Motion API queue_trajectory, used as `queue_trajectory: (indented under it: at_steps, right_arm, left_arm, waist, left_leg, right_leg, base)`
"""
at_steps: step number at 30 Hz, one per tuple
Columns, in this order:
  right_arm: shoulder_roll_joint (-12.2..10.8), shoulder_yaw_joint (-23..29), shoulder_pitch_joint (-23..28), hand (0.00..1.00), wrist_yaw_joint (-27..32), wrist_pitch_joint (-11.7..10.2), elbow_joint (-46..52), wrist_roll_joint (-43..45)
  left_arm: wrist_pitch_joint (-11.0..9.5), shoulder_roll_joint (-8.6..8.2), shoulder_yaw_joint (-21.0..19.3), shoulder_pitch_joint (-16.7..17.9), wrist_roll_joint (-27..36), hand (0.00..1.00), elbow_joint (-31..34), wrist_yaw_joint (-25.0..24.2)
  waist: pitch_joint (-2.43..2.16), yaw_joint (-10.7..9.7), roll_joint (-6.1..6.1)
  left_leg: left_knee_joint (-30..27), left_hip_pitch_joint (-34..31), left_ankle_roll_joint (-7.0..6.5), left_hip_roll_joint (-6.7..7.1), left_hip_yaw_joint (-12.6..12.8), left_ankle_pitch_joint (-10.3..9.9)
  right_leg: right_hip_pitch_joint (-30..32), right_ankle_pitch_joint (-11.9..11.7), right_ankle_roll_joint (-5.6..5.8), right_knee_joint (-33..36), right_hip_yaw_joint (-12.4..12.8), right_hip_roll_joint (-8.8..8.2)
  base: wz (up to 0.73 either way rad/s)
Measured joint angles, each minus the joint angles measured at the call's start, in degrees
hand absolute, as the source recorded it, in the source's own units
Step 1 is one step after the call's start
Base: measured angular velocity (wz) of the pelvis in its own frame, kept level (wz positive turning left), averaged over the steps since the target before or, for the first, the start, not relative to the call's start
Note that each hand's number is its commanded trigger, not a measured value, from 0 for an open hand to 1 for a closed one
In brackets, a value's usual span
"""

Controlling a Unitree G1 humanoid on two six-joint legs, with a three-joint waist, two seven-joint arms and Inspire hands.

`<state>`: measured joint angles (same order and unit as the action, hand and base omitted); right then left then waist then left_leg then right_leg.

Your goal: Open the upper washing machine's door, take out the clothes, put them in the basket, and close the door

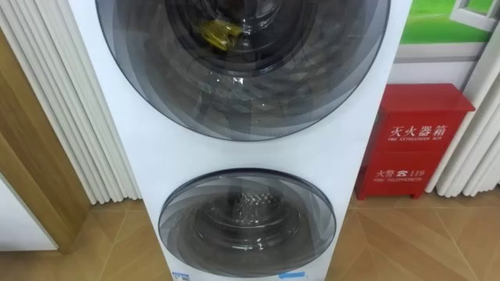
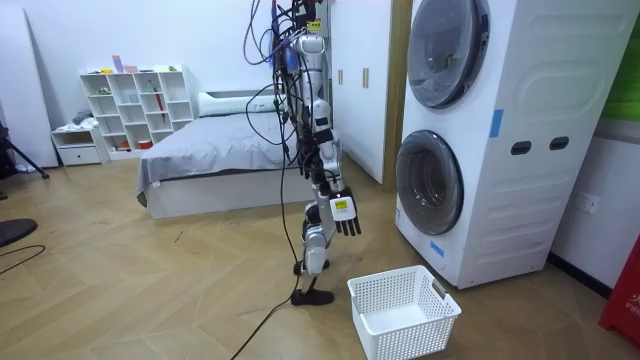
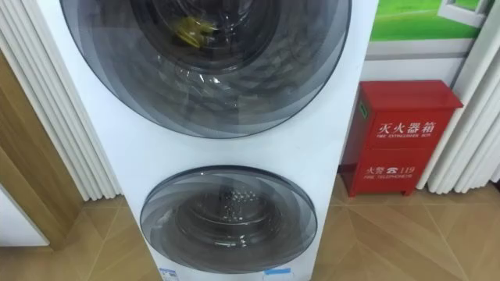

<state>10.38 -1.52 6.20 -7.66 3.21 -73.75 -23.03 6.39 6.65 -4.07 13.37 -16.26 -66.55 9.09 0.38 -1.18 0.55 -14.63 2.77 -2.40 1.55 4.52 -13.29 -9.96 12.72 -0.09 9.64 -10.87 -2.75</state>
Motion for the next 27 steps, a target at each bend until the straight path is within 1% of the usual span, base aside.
queue_trajectory:
  at_steps: [6, 11, 25, 26, 27]
  right_arm:
    - [-0.02, -0.02, 0.11, 0.0, -0.01, 0.05, -0.07, -1.56]
    - [-0.03, -0.01, 0.07, 0.0, -0.61, 0.04, -0.52, -1.63]
    - [-0.11, 0.55, -0.6, 0.0, -0.4, 0.07, -1.64, -1.73]
    - [-0.1, 0.56, -0.61, 0.0, -0.37, 0.2, -1.42, -1.63]
    - [0.0, 0.74, -0.59, 0.0, -0.16, 0.95, 0.18, -1.52]
  left_arm:
    - [0.11, -0.06, -0.12, 0.17, 0.99, 0.0, 0.07, 0.0]
    - [0.07, -0.13, -0.19, 0.13, 0.98, 0.0, 0.01, -0.03]
    - [0.07, -0.17, -0.12, -0.39, 0.99, 0.0, 0.38, -1.03]
    - [0.06, -0.15, -0.16, -0.41, 0.96, 0.0, 0.4, -1.11]
    - [-0.01, -0.14, -0.28, -0.59, 0.69, 0.0, 0.55, -1.31]
  waist:
    - [0.01, -0.03, 0.03]
    - [-0.03, -0.01, 0.1]
    - [0.05, -0.1, 0.08]
    - [0.08, -0.03, 0.14]
    - [0.08, -0.03, 0.47]
  left_leg:
    - [0.01, -0.03, 0.0, 0.03, 0.04, 0.0]
    - [-0.21, -0.18, -0.01, 0.13, 0.0, -0.01]
    - [0.28, -0.16, 0.06, 0.04, -0.04, -0.36]
    - [0.22, -0.18, 0.06, 0.06, -0.13, -0.36]
    - [-0.02, -0.33, 0.04, 0.04, -0.12, -0.36]
  right_leg:
    - [-0.01, 0.01, 0.02, -0.13, 0.04, -0.01]
    - [-0.14, 0.02, 0.03, -0.91, -0.02, -0.02]
    - [-0.52, 0.01, 0.03, -0.85, -0.23, 0.04]
    - [-0.57, 0.01, 0.04, -0.83, -0.29, 0.01]
    - [-0.46, 0.01, 0.04, -0.65, -0.43, -0.02]
  base:
    - [0.0]
    - [0.0]
    - [0.0]
    - [0.0]
    - [0.0]
